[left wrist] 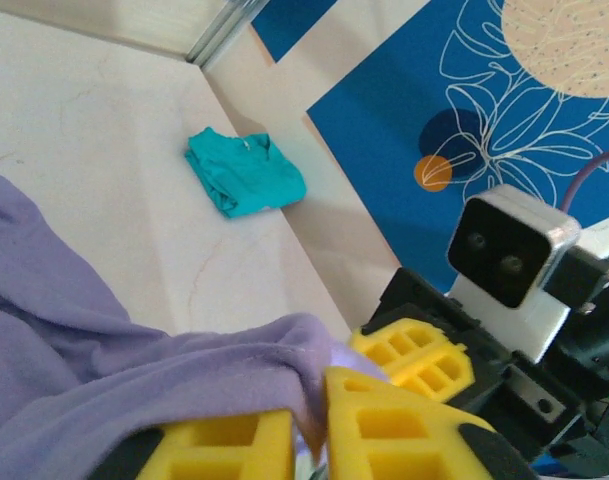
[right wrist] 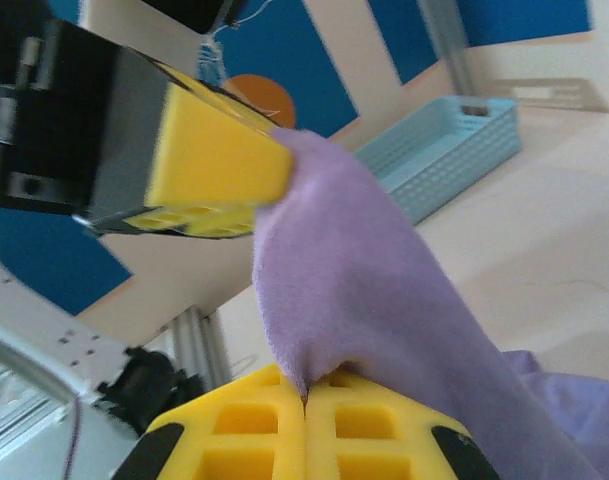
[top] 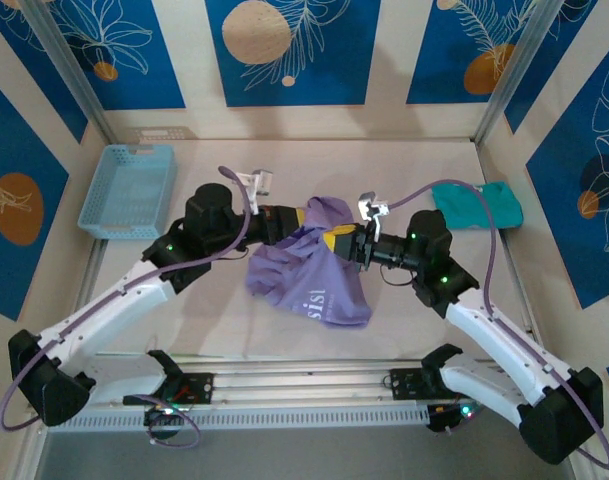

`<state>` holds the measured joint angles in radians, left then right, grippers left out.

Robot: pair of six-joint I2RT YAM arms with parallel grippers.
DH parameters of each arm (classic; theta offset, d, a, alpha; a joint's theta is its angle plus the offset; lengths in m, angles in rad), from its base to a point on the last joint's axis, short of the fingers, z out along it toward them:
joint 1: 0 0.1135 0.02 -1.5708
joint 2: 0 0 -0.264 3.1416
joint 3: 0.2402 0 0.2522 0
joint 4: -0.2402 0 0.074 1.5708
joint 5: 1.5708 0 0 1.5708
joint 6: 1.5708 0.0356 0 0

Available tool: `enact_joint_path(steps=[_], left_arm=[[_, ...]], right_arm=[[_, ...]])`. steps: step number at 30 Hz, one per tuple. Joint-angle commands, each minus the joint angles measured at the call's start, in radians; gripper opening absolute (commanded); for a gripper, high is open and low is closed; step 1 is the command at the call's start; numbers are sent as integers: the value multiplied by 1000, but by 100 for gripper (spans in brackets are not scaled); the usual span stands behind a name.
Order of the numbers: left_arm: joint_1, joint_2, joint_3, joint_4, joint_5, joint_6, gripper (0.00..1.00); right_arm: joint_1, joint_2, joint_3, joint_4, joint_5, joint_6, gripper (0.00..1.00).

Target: Fold the inside-out t-shirt

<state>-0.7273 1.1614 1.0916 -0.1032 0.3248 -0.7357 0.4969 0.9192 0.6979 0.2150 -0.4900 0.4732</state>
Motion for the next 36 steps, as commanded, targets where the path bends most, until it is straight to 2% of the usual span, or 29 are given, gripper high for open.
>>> enact_joint_path(steps=[1, 7, 12, 17, 20, 24, 30, 36], left_arm=[[9, 2, 15, -55, 37, 101, 24], [26, -28, 6, -130, 65, 194, 40], [92, -74, -41, -187, 108, 219, 50], [125, -131, -112, -163, 220, 241, 58], [124, -167, -153, -114, 299, 264, 59], [98, -165, -140, -162, 289, 352, 60], [9, -87, -46, -301, 147, 519, 58], [-23, -25, -3, -341, 70, 556, 50]], right_arm=[[-24, 32, -5, 131, -187, 105, 0], [-33, 78, 5, 173, -238, 135, 0], [-50, 78, 14, 166, -276, 140, 0], [-59, 95, 29, 162, -280, 169, 0], [-60, 108, 45, 149, -271, 187, 0], [-60, 121, 58, 144, -265, 202, 0], [-60, 127, 62, 141, -259, 212, 0], [-60, 124, 65, 127, -258, 203, 0]])
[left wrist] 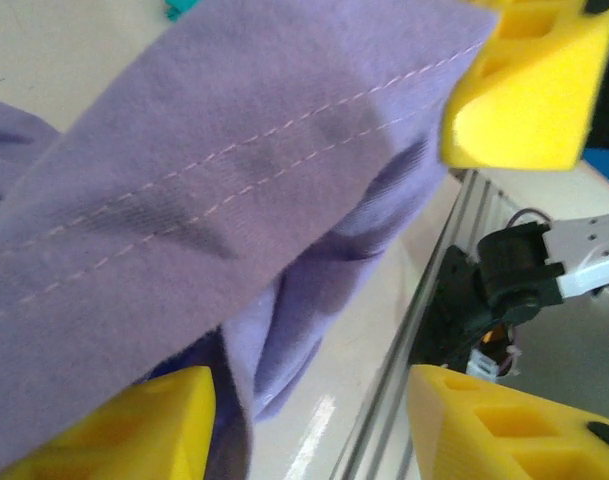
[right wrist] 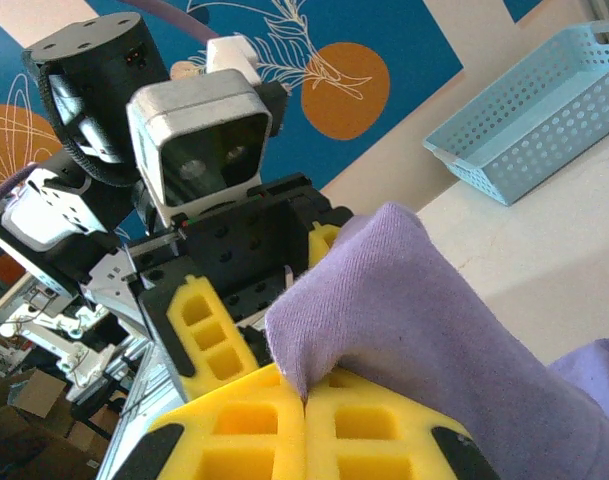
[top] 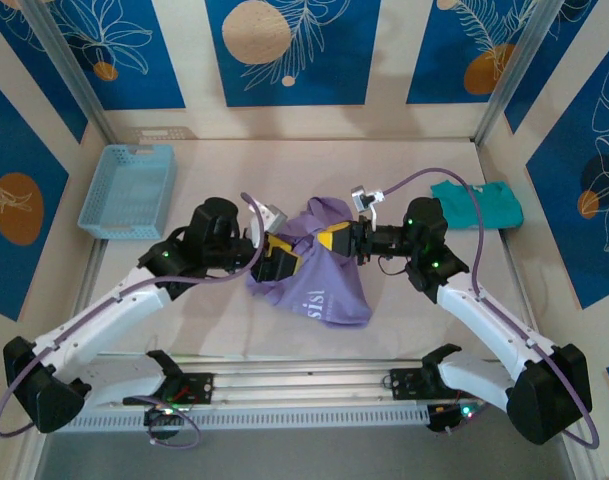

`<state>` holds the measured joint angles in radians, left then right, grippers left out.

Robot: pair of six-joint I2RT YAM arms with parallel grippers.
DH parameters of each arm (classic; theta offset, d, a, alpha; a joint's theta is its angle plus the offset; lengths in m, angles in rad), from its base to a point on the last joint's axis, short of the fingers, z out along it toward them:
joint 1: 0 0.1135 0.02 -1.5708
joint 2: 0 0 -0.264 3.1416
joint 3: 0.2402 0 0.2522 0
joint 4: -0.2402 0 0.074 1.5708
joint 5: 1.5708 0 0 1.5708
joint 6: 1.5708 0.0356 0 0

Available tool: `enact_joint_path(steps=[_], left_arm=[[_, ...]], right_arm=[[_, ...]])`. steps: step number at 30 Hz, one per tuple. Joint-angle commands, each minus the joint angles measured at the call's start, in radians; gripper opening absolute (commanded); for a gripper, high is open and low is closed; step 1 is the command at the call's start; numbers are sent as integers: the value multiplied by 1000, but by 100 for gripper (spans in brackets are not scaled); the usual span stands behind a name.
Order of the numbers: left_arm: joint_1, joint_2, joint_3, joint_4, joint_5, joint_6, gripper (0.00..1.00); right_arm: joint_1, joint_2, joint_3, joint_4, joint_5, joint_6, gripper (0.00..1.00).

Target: Fold the inside-out t-shirt

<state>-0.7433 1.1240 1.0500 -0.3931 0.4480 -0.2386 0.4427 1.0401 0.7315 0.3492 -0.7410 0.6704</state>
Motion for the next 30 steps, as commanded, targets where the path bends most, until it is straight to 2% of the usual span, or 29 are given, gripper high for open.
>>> enact_joint_path(steps=[1, 7, 10, 12, 15, 20, 25, 27, 30], left_arm=[[-7, 15, 40, -49, -52, 59, 48], [-9, 22, 40, -40, -81, 61, 27], [-9, 15, 39, -27, -58, 62, 7], [-8, -14, 27, -7, -39, 75, 0], [-8, -111, -40, 77, 30, 105, 0], [-9, -262, -190, 262, 93, 115, 0], [-12, -247, -225, 255, 140, 144, 0], [-12, -236, -224, 246, 125, 146, 0], [-12, -235, -212, 263, 77, 128, 0]], right_arm=[[-6, 3, 30, -9, -6, 5, 0], [-6, 1, 28, -6, -9, 4, 0], [-7, -1, 31, -31, 4, -9, 0], [-7, -8, 43, -104, 46, -36, 0], [-10, -20, 55, -201, 118, -69, 0], [-10, -13, 40, -163, 109, -23, 5], [2, 0, 36, -144, 108, -8, 7], [7, 6, 35, -163, 126, -8, 10], [20, 10, 49, -287, 226, -32, 17]])
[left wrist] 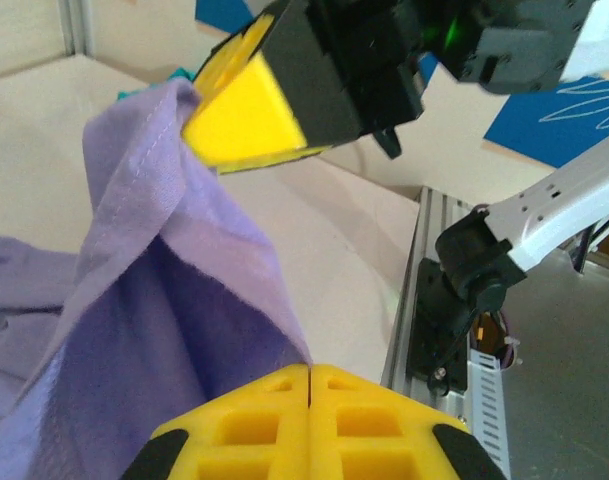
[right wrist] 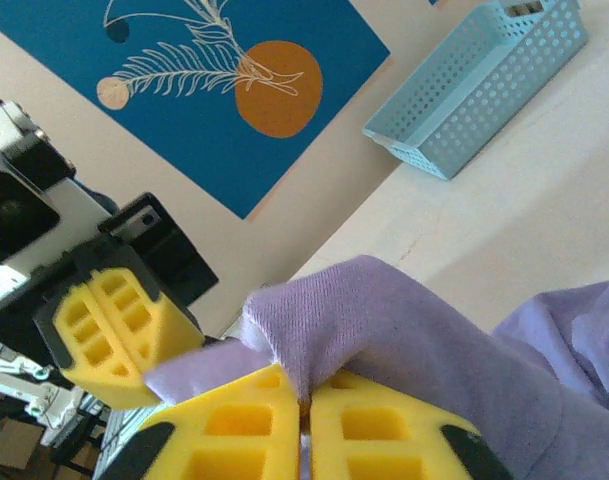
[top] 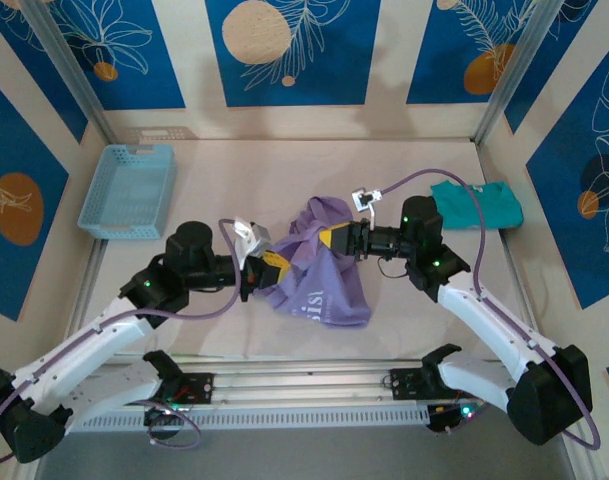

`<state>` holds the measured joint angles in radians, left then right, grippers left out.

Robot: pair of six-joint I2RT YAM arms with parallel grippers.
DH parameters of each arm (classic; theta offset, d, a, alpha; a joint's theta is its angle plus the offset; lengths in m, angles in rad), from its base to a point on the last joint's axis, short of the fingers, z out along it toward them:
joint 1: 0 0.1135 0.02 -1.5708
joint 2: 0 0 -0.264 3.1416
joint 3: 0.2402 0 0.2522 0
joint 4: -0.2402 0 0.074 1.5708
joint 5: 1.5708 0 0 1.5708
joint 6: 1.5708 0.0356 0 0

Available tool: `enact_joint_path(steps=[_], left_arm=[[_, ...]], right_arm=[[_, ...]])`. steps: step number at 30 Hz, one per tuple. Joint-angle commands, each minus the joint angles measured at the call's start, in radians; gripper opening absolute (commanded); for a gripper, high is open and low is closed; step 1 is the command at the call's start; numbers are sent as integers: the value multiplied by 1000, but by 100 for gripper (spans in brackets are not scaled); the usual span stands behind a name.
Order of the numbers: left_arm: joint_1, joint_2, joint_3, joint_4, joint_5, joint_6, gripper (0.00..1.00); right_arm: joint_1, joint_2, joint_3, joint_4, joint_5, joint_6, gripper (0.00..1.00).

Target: Fold the inside-out t-shirt

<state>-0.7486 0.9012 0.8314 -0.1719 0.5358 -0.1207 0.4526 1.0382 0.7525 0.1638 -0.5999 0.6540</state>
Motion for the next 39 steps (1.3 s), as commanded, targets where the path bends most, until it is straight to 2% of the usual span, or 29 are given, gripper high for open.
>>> enact_joint_path(steps=[1, 4, 7, 14, 19, 21, 23, 28, 30, 32, 34, 39], left_arm=[[-6, -13, 17, 46, -37, 0, 0], [-5, -10, 55, 45, -135, -25, 0], [-3, -12, 78, 67, -195, -55, 0], [-2, -17, 100, 137, -210, -102, 0], [-2, 20, 146, 94, -235, -116, 0], [-3, 30, 163, 67, -284, -113, 0], [-2, 48, 196, 27, -390, -121, 0], [-2, 136, 321, -105, -582, -145, 0], [-4, 189, 351, -122, -514, -145, 0], [-29, 246, 327, -56, -348, -180, 0], [-93, 292, 267, 39, -234, -197, 0], [-279, 436, 195, 59, -179, -126, 0]], right_arm=[[17, 12, 45, -189, 165, -29, 19], [28, 16, 96, -407, 366, -71, 25], [40, -1, 105, -483, 460, -104, 31], [147, -23, 55, -404, 472, -212, 45], [229, -45, 24, -315, 449, -281, 54], [243, -58, 21, -307, 466, -300, 56], [242, -68, 26, -323, 506, -303, 56], [225, -84, 69, -433, 672, -280, 56], [197, -99, 83, -487, 730, -257, 56], [139, -127, 89, -538, 758, -232, 56], [62, -155, 89, -582, 759, -212, 57], [-105, -205, 104, -675, 723, -214, 57]])
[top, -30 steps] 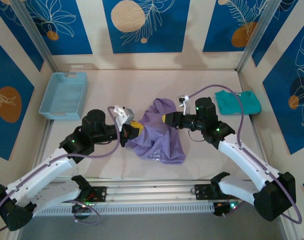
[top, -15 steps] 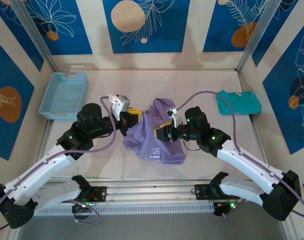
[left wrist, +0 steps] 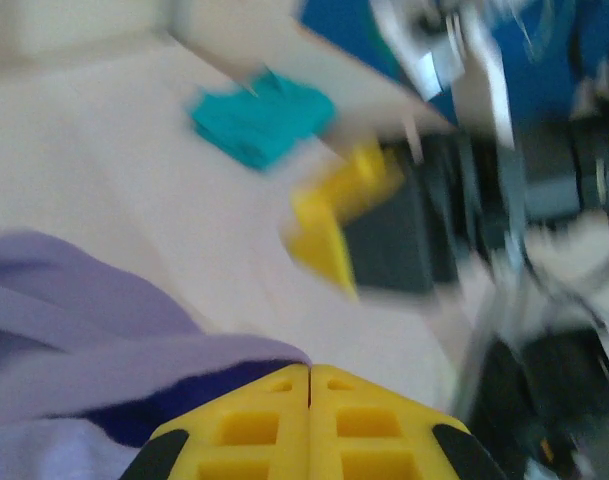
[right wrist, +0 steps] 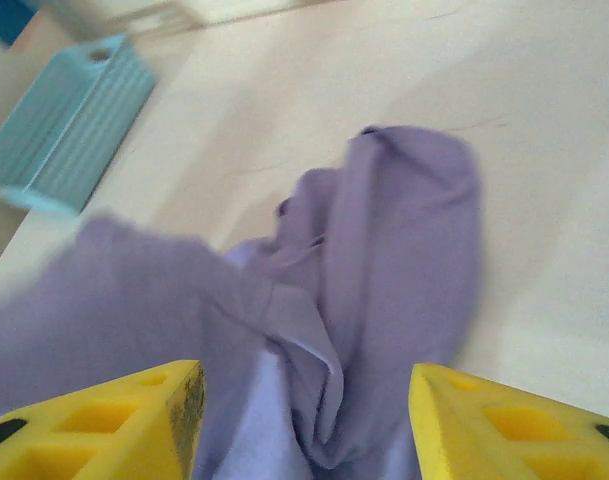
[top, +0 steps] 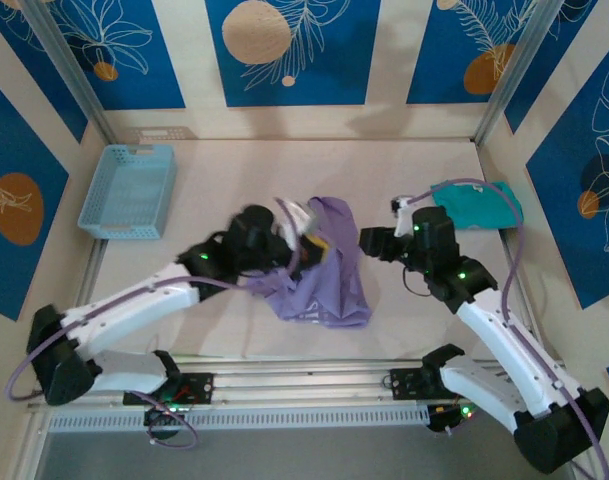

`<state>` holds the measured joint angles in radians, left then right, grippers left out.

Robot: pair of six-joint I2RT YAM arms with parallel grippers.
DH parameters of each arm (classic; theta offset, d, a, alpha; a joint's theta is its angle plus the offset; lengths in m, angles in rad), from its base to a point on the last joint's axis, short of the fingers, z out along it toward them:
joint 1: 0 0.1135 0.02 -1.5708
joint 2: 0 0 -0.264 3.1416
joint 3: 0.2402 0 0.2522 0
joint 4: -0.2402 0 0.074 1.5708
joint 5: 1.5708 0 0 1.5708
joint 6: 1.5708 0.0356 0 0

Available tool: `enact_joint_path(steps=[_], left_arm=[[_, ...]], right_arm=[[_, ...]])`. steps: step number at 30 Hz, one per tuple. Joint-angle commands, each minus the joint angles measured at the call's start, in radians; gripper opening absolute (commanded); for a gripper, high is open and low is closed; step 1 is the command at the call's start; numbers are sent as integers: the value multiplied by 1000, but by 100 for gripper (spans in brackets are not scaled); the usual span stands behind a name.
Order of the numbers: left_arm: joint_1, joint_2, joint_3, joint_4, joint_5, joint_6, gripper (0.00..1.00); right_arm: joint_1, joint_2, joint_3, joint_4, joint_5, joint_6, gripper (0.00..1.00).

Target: Fold the inside-out t-shirt

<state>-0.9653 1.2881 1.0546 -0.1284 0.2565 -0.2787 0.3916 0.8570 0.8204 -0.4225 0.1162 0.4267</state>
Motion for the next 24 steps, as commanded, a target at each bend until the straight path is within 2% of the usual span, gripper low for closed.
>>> enact_joint_path(steps=[1, 4, 11, 14, 17, 21, 24], left_arm=[[-82, 78, -29, 5, 116, 41, 0], [-108, 125, -25, -42, 155, 64, 8], [-81, 77, -36, -159, 121, 97, 43], [-27, 22, -85, -161, 68, 48, 46], [22, 9, -123, -190, 4, -18, 47], [25, 57, -157, -151, 14, -91, 48], [15, 129, -137, -120, 12, -127, 50]], right_arm=[[-69, -26, 38, -98, -10, 9, 57], [-101, -19, 36, -103, -67, 13, 57], [-71, 20, -22, -75, -203, 11, 57], [-23, 30, -39, -90, -213, 0, 57], [47, 33, -62, -127, -172, 13, 56], [143, 31, -99, -163, -82, 53, 56], [150, 25, -124, -155, -41, 76, 56]])
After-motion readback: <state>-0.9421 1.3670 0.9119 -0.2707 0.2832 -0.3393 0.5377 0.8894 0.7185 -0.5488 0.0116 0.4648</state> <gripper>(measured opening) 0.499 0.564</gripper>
